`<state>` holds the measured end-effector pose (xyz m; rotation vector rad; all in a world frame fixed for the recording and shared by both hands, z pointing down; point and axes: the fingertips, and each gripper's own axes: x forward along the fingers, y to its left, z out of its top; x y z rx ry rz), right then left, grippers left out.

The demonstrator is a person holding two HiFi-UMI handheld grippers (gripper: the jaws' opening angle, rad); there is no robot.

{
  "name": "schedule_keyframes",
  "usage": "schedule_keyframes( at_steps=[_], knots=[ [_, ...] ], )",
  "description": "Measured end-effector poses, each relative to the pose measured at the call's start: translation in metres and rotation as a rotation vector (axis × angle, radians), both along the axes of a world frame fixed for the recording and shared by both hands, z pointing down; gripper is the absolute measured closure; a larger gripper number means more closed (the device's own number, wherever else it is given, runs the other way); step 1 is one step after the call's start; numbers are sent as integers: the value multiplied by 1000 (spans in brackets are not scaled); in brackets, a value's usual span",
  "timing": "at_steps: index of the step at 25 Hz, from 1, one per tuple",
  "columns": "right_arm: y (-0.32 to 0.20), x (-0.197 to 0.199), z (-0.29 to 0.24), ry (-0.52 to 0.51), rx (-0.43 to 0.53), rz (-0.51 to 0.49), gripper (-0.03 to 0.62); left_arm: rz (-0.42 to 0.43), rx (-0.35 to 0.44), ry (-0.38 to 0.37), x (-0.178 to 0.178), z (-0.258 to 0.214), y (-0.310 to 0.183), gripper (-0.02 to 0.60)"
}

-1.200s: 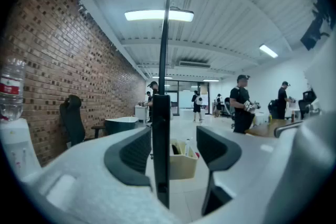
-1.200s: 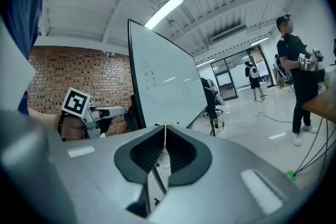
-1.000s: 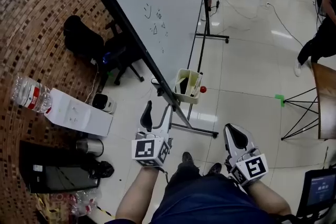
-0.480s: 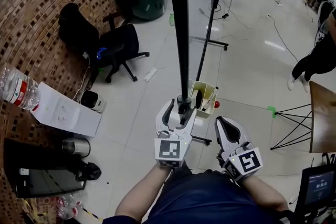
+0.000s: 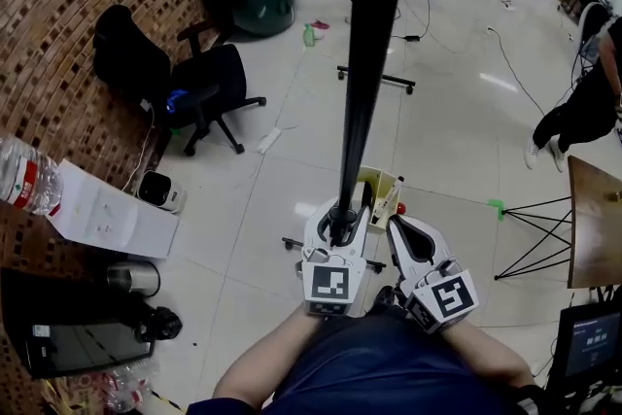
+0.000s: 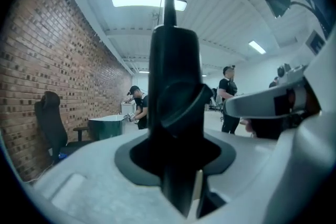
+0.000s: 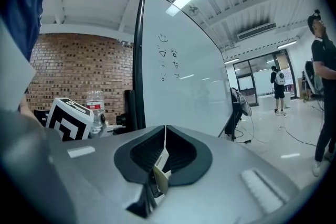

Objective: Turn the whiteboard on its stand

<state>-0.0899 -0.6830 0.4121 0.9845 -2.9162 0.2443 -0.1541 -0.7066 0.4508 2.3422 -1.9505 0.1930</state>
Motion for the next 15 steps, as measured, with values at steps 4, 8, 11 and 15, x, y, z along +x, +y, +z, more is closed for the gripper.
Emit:
schedule_keyframes(
  at_steps=[4,8,11,15],
  knots=[
    [-7,-1,0,-19,13,-53,579,-91,0,-22,-4,3,-2,439],
    [-15,4,5,-44,-6,-73,579,-105,17,-22,-12,3,-3,440],
    [-18,16,8,-58,-20,-70,579,-100,11,-14,-16,4,-1,440],
    [-13,32,14,-66,-35,-63,579,-98,13,-11,-26,4,7,440]
  ],
)
